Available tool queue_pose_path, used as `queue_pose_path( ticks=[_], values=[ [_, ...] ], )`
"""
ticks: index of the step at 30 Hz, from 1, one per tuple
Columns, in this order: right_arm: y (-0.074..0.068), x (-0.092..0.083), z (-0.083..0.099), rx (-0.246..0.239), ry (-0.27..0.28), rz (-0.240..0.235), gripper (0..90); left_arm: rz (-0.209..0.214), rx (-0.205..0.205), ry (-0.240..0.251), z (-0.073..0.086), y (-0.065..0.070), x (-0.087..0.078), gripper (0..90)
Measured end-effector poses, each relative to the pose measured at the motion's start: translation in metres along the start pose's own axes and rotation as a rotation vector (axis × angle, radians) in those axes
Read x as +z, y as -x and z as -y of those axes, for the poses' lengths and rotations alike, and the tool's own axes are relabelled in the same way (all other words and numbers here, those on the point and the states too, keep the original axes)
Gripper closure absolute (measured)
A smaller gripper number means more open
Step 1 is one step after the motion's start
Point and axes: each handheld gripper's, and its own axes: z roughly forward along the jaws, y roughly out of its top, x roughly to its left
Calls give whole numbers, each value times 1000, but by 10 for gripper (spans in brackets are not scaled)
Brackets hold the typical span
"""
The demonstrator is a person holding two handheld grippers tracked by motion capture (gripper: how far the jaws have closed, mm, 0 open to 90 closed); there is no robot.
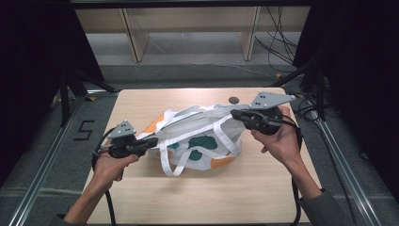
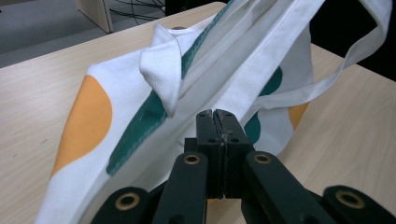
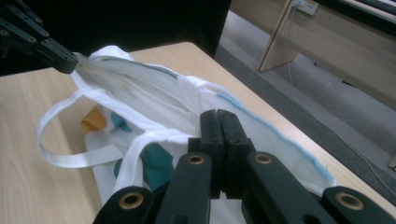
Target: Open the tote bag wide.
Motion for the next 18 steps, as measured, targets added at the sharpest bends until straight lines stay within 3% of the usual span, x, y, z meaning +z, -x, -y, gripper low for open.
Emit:
queue_pose_path(
  ticks=[3,4,6,8,11,13,14,15,18],
  values=[
    [2,10,-8,-13,-20,14,900,7,3,-5,-6,0,8,884],
    [4,18,-11,-28,-58,13,900,10,15,-7,-8,-1,12,883],
    [5,21,-12,-30,-69,14,900,5,11,-10,-10,-3,19,883],
    [8,34,-11,-13,-130,14,900,7,9,-21,-13,-6,26,881],
    [11,42,-7,-30,-150,15,900,-12,12,-37,-16,-13,35,880],
    [12,49,1,7,-207,18,900,-18,-12,-46,-16,-20,44,874],
    [13,56,9,-15,-247,45,900,-35,-18,-67,-14,-26,52,875],
    [15,58,13,-31,-261,37,900,-43,-20,-78,-13,-31,55,877],
    [14,67,35,4,-339,34,900,-67,-27,-98,-12,-41,62,889]
  ],
)
